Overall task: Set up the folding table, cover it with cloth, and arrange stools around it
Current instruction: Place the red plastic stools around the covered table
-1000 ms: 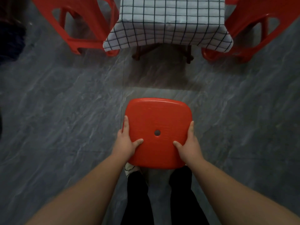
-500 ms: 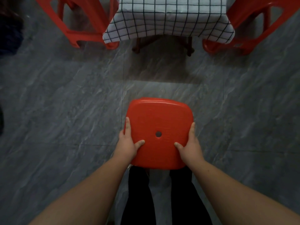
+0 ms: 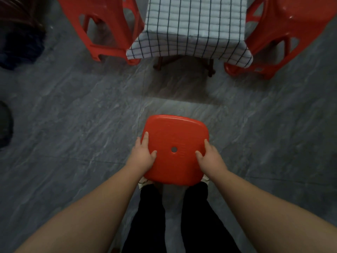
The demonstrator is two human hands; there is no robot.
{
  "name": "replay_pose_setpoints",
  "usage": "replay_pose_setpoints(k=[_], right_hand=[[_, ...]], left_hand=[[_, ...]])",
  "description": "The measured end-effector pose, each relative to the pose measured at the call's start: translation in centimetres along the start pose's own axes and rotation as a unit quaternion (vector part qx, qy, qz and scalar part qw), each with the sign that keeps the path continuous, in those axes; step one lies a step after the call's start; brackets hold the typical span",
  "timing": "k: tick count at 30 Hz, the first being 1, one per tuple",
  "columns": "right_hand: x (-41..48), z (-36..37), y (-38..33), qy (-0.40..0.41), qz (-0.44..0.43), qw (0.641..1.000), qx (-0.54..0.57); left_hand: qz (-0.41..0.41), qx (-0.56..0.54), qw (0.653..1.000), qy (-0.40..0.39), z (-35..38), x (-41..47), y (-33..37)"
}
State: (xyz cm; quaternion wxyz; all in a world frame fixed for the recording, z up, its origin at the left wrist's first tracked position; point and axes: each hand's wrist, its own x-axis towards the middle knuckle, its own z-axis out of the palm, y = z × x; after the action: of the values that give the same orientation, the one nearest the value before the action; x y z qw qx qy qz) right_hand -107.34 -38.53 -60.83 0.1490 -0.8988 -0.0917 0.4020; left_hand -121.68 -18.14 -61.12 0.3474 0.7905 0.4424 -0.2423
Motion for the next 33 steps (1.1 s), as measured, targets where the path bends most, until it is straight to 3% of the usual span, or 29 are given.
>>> replay_pose_setpoints(k=[11,19,26,33], right_hand=[[-18.4,-18.1,-9.0,0.065,-0.174,0.975,-0.119],[-28.4,-29.2,-12.7,0.149,-0.300,0.922,-0.193],[-29.9,-29.2,-17.3,0.174,-0.328,0.895,-0.248],[-31.6,-22.3,-25.9,0.170,-0.330,0.894,-0.249]], left_hand=[[0.056,0.053,0.987,0.138,-16.2,-18.7,6.6],[0.082,0.093,0.954,0.273,-24.5,-29.7,13.8],[0.068,0.120,0.948,0.286,-27.6,-32.4,13.8],[0.069,0.117,0.950,0.280,-32.2,-31.5,4.5]])
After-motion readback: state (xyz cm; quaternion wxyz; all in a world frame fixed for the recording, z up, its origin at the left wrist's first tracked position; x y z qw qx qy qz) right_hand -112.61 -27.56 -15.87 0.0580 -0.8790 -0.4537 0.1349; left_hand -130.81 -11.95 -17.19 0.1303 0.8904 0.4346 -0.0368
